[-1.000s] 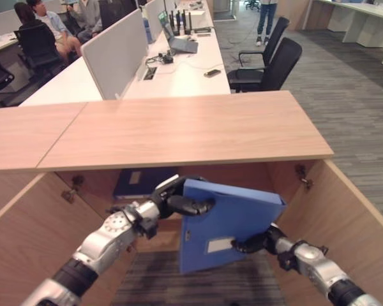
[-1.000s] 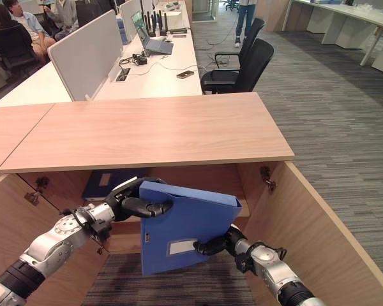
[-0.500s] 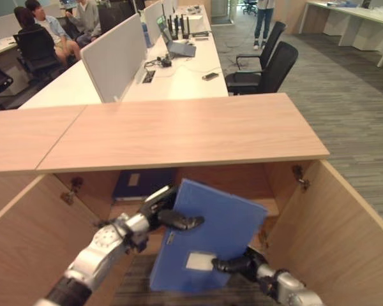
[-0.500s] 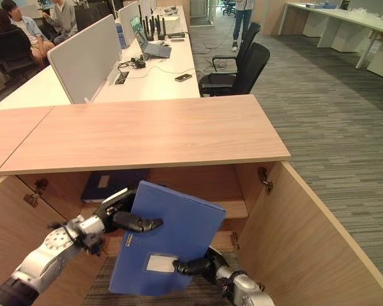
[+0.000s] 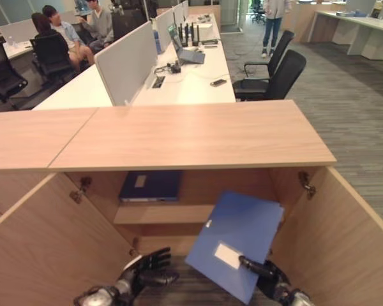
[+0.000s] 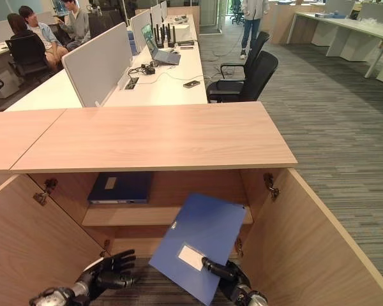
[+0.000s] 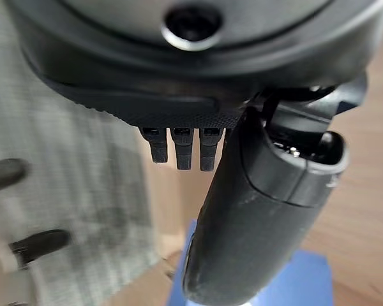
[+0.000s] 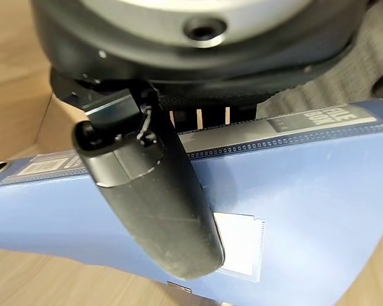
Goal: Put the empty folder in the office cabinet
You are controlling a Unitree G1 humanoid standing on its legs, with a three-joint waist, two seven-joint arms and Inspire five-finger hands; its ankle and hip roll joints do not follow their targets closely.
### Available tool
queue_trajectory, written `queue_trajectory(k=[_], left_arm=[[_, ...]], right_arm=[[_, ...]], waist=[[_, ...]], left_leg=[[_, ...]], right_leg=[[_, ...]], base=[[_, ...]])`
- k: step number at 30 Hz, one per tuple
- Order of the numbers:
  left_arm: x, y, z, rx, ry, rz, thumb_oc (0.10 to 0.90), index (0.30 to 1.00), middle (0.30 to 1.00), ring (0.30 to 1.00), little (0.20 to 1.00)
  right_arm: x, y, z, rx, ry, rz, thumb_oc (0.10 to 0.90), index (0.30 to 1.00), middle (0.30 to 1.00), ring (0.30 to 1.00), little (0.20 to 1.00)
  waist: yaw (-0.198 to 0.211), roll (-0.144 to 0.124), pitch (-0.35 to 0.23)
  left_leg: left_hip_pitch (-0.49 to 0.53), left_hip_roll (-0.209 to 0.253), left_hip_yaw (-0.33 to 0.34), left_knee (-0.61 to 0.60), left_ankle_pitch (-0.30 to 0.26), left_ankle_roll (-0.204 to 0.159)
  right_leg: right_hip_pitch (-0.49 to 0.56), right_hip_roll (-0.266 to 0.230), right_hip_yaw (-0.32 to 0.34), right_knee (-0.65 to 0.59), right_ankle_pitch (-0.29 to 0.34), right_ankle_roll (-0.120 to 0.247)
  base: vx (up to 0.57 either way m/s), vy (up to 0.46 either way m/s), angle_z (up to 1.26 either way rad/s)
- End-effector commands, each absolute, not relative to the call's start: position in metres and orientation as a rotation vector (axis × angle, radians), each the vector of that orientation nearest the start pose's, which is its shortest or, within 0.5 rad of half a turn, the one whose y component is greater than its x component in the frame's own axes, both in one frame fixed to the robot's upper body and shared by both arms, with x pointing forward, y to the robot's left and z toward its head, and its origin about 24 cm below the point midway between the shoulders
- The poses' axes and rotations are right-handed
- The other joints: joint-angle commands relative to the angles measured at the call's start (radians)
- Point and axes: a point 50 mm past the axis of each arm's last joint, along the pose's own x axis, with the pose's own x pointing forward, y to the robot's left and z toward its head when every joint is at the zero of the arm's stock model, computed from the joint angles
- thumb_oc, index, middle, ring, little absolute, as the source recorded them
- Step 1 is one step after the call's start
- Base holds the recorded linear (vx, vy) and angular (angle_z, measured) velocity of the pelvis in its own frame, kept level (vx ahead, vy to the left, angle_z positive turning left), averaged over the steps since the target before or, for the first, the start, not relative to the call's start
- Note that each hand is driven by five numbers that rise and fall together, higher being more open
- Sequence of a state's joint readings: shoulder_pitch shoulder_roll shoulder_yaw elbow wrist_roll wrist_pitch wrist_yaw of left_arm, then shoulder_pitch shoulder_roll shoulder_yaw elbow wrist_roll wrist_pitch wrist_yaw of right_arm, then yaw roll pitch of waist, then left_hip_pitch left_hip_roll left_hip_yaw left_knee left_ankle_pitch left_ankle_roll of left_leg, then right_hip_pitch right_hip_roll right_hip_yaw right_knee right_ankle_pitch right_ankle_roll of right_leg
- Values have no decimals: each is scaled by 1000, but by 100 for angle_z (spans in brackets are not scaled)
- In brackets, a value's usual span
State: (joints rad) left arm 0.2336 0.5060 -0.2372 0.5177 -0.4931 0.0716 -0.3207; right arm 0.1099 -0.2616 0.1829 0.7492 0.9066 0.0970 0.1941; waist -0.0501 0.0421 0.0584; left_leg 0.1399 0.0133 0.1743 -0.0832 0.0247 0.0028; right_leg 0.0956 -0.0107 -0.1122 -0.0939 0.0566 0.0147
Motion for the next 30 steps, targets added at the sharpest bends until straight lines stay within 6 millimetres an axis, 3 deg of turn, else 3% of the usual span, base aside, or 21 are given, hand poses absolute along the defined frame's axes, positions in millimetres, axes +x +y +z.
queue_trajectory(k=[1, 5, 7, 10, 13, 15, 16, 20, 21, 22, 25, 30], left_arm=[[158, 253, -87, -48, 741, -156, 800, 900, 900, 900, 900], [127, 244, -122, -126, 912, -61, 800, 900, 900, 900, 900], [123, 241, -127, -142, 939, -40, 800, 900, 900, 900, 900], [108, 231, -142, -192, 1017, 15, 800, 900, 900, 900, 900], [104, 228, -145, -205, 1031, 33, 800, 900, 900, 900, 900], [98, 228, -149, -187, 1067, 44, 800, 900, 900, 900, 900], [98, 228, -149, -187, 1067, 44, 800, 900, 900, 900, 900], [81, 234, -155, -186, 1131, 95, 800, 900, 900, 900, 900], [81, 234, -155, -186, 1130, 95, 800, 900, 900, 900, 900], [84, 235, -154, -190, 1123, 104, 800, 900, 900, 900, 900], [86, 235, -154, -179, 1130, 92, 800, 900, 900, 900, 900], [71, 240, -156, -146, 1176, 87, 800, 900, 900, 900, 900]], right_arm=[[194, -179, -97, 733, 639, -11, 400, 300, 300, 300, 300], [210, -177, -89, 797, 583, -49, 400, 300, 300, 300, 300], [215, -176, -86, 817, 562, -55, 400, 300, 300, 300, 300], [242, -171, -63, 872, 441, -43, 400, 300, 300, 300, 300], [259, -169, -47, 883, 364, -18, 400, 300, 300, 300, 300], [278, -164, -21, 881, 262, 47, 400, 300, 300, 300, 300], [278, -164, -21, 881, 262, 47, 400, 300, 300, 300, 300], [296, -169, 15, 876, 102, 102, 400, 300, 300, 300, 300], [296, -169, 16, 876, 102, 102, 400, 300, 300, 300, 300], [301, -177, 24, 878, 60, 82, 400, 300, 300, 300, 300], [304, -188, 30, 878, 28, 42, 400, 300, 300, 300, 300], [307, -192, 41, 853, -5, 50, 400, 300, 300, 300, 300]], waist=[[-9, -14, -3], [-7, 1, 8], [-7, 4, 10], [-2, 16, 23], [3, 24, 34], [11, 33, 45], [10, 34, 44], [19, 45, 60], [18, 45, 60], [22, 37, 86], [20, 28, 106], [36, 45, 109]], left_leg=[[-16, 14, -24, -4, -43, -60], [-33, 18, -30, -4, -34, -64], [-37, 20, -32, -4, -32, -65], [-54, 26, -45, -4, -22, -71], [-66, 31, -52, -4, -14, -74], [-85, 38, -63, -4, -4, -77], [-86, 38, -64, -4, -3, -77], [-102, 56, -69, 13, 11, -86], [-104, 56, -69, 15, 10, -86], [-165, 63, -54, 116, -7, -96], [-258, 73, -15, 223, -14, -99], [-331, 47, -52, 170, 30, -93]], right_leg=[[14, -51, -60, 7, -61, 76], [-2, -47, -65, 7, -65, 70], [-5, -46, -67, 7, -66, 69], [-23, -39, -73, 14, -73, 61], [-42, -36, -76, 29, -80, 55], [-76, -32, -80, 59, -95, 43], [-77, -32, -80, 60, -96, 43], [-113, -30, -88, 120, -132, 20], [-114, -30, -88, 121, -132, 20], [-116, -41, -99, 127, -140, 11], [-114, -59, -124, 112, -141, 2], [-148, -55, -117, 112, -141, 9]], base=[[-2, -20, 9], [8, -32, 6], [6, -20, 2], [7, -56, 6], [-14, -54, 17], [-28, -50, 13], [11, -51, 8], [9, -51, 14], [-71, -74, 16], [-70, -53, 16], [-71, -52, 28], [30, 47, 23]])
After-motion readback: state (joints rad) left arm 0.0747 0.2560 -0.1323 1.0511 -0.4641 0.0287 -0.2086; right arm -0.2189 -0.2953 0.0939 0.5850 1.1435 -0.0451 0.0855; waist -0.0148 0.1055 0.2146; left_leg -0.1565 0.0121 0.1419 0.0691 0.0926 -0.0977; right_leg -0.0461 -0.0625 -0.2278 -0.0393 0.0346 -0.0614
